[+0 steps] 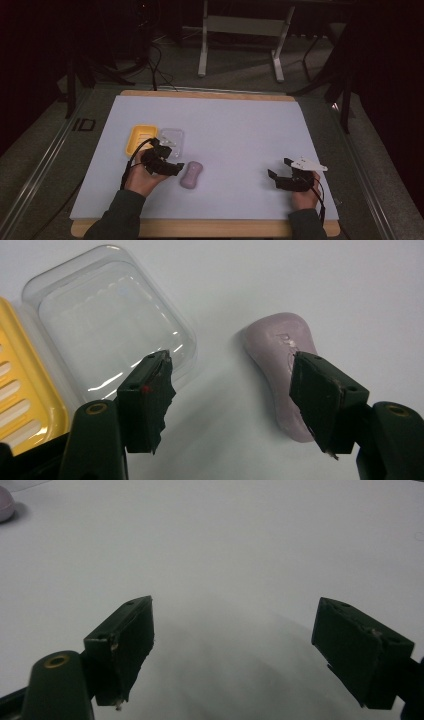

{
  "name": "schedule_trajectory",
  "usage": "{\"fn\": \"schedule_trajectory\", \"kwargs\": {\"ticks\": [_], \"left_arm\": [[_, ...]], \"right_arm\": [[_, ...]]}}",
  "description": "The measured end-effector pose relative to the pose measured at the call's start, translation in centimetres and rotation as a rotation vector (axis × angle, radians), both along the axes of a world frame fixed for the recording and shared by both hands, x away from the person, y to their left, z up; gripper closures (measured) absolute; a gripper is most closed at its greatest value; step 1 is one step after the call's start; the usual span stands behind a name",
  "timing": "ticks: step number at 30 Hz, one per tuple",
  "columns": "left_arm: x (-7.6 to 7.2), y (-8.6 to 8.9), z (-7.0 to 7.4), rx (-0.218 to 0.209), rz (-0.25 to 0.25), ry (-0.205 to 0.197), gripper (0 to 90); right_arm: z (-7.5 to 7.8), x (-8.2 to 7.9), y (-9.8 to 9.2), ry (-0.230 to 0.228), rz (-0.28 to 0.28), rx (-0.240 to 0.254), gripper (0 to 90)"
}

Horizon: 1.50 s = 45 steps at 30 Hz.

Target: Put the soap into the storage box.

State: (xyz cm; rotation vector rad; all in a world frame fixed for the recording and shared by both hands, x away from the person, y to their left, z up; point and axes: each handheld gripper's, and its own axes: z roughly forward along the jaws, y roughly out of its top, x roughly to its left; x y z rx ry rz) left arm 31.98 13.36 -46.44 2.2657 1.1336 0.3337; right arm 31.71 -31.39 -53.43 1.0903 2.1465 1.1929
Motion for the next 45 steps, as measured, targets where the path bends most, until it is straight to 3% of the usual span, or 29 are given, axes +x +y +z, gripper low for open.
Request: {"fn": "schedule_trajectory", "kwargs": {"ticks": [22,31,37,45], "left_arm": [[0.4,-2.1,-0.3,0.056,-0.038,0.045,31.1],[0.5,-2.9,-0.7,0.081,-0.039,0.055,25.4],[0.7,-3.6,-1.1,0.103,-0.032,0.065,14.8],[0.8,-4.8,-2.0,0.116,-0.055,0.091,11.9]], "right_arm": [[0.0,0.0,-0.1,0.001,0.0,0.003,16.8],[0.0,0.0,-0.1,0.0,0.0,0.004,16.9],[0.0,0.0,-0.1,0.0,0.001,0.004,16.8],[0.0,0.0,0.0,0.0,0.001,0.004,16.9]]}}
